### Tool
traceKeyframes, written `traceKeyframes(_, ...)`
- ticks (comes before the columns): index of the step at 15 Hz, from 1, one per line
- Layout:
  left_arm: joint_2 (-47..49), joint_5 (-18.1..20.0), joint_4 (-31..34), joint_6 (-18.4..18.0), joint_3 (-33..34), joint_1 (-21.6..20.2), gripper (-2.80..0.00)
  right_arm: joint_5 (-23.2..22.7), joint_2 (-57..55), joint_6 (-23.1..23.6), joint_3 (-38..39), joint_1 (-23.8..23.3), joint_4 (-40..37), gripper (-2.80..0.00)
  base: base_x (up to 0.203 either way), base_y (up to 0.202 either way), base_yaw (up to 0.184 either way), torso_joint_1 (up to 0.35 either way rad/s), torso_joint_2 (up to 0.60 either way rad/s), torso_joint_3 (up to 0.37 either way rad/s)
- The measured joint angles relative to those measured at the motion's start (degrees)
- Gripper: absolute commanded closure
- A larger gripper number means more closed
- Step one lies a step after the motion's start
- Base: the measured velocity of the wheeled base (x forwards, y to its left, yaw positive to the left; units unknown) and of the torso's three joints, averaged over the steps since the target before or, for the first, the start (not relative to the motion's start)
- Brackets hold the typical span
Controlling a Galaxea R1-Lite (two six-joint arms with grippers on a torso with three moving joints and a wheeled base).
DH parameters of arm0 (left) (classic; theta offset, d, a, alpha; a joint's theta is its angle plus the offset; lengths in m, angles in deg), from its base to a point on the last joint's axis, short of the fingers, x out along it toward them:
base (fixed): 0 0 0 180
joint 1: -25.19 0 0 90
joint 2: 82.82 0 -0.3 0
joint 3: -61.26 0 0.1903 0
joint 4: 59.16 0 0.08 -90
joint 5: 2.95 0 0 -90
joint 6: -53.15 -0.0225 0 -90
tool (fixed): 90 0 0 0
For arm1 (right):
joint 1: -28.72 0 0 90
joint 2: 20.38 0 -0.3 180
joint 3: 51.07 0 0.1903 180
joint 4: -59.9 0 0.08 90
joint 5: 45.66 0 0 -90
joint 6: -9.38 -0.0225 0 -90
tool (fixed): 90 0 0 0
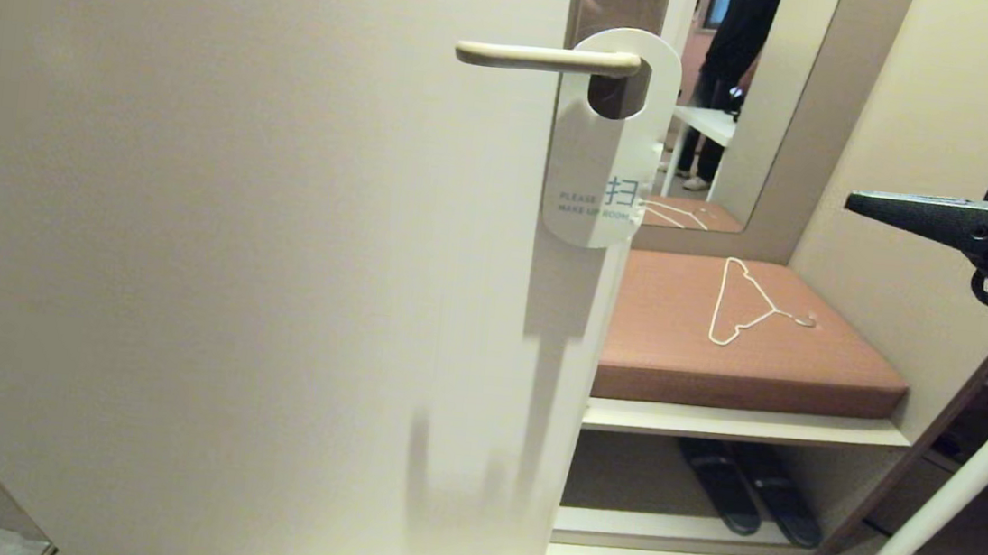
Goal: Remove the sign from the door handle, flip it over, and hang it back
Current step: Take down the sign
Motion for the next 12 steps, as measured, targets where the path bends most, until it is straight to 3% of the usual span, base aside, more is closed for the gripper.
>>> traceKeyframes(2, 0.0, 0.0, 0.0, 0.0, 0.0, 0.0, 0.00, -2.2, -2.6, 0.0, -1.0, 0.8, 1.4, 0.00, 0.000, 0.000, 0.000, 0.000, 0.00, 0.000)
traceKeyframes(9, 0.0, 0.0, 0.0, 0.0, 0.0, 0.0, 0.00, -2.8, -13.7, 0.8, -8.9, 5.7, 6.0, 0.00, 0.000, 0.000, 0.000, 0.000, 0.00, 0.000)
traceKeyframes(12, 0.0, 0.0, 0.0, 0.0, 0.0, 0.0, 0.00, -7.0, -18.2, 1.9, -13.7, 6.8, 6.1, 0.00, 0.000, 0.000, 0.000, 0.000, 0.00, 0.000)
